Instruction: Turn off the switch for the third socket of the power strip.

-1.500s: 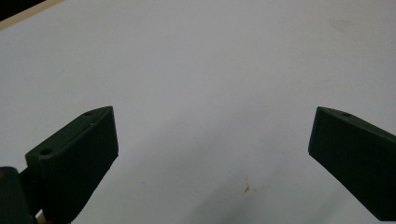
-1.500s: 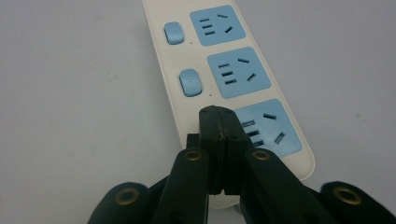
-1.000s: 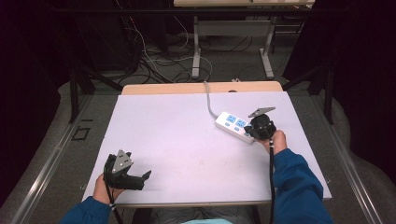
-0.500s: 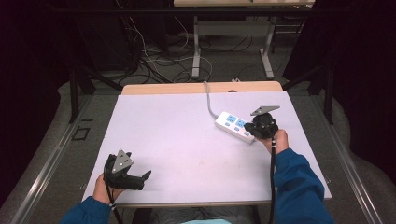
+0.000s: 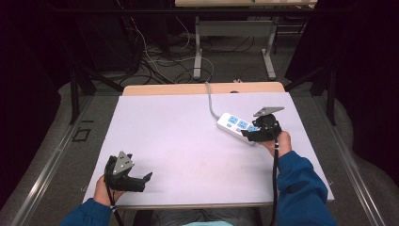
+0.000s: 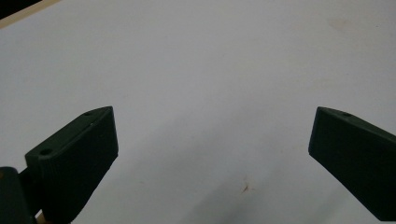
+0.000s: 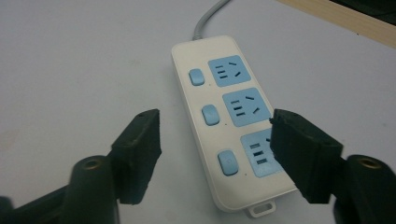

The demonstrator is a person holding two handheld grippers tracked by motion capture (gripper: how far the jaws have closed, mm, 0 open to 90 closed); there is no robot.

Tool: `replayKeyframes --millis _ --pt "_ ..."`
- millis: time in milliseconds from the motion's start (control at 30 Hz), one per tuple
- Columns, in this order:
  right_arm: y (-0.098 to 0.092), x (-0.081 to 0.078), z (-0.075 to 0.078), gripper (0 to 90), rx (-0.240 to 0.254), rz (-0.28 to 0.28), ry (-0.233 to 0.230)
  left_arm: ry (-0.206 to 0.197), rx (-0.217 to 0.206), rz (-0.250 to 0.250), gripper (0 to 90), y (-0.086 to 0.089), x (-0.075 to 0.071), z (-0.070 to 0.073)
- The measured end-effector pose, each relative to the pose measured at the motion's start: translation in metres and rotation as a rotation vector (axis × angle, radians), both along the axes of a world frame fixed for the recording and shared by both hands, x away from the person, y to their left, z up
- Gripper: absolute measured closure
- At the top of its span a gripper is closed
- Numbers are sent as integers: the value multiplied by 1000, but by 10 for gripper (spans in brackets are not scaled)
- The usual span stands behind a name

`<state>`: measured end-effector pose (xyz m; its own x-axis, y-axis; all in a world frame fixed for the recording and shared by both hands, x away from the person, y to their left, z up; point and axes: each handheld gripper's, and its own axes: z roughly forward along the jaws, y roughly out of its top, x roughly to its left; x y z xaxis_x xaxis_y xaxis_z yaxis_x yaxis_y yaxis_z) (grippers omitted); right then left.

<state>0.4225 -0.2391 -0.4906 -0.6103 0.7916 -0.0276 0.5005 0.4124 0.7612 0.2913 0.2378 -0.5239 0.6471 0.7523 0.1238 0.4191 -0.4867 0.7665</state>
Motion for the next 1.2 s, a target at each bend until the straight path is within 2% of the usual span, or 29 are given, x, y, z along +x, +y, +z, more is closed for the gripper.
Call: replayKeyframes --millis 67,167,500,800,933,1200 --pt "0 -1 1 213 -1 7 -5 2 4 -2 15 0 0 0" --pt "0 -4 3 153 17 16 -8 -4 16 -1 15 1 0 1" --pt "-4 -18 7 54 49 40 -20 -16 13 6 15 1 0 0" --pt "-7 -28 9 26 52 57 -31 -5 0 5 14 1 0 0" --pt "-7 -34 9 18 69 58 -24 0 6 5 14 2 -1 1" --pt "-9 -45 8 4 59 64 -24 3 4 6 14 2 -1 1"
